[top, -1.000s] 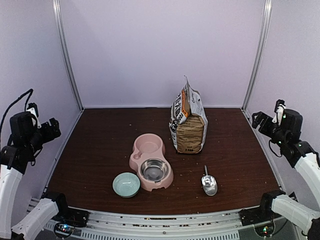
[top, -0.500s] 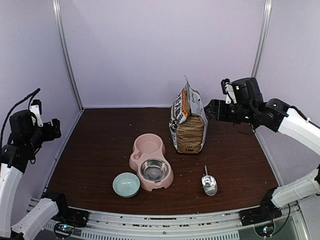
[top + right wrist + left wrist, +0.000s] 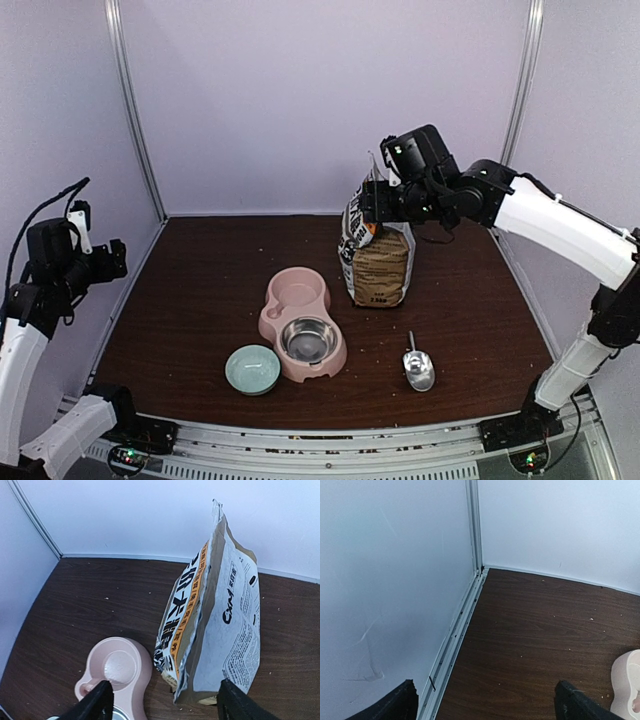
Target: Serve the pet food
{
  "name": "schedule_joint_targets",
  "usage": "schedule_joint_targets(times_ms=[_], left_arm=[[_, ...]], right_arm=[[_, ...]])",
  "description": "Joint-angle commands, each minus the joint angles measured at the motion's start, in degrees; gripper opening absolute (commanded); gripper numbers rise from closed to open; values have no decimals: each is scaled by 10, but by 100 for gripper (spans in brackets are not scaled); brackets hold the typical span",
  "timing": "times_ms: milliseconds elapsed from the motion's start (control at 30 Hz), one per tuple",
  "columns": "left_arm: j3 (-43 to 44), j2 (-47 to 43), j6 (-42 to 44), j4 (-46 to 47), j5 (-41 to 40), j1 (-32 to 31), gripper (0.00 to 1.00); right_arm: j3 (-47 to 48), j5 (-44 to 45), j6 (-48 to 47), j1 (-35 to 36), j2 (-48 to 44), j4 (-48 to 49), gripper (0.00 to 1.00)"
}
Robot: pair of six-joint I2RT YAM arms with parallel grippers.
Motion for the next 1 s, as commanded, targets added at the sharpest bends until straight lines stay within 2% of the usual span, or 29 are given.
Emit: schedule_joint_targets(times_ms=[0,133,233,300,600,800,967], left_arm=[[6,6,-4,16,14,2,98],[7,18,-3,17,13,3,98],[14,31,0,16,20,5,98],[15,31,1,15,20,7,98],[12,21,-1,24,40,33,98],[8,20,0,34,73,54,97],[2,29,7,40,77,58,96]], right_arm=[[63,95,-6,5,60,-56,63],[98,156,4,5,88,-90,32],[94,168,6,6,90,-89,17],[95,169,10,7,89,-96,1],[86,195,58,26,28,-133,0],[56,183,73,53,-30,-134,0],[14,138,70,54,-81,-112,0]])
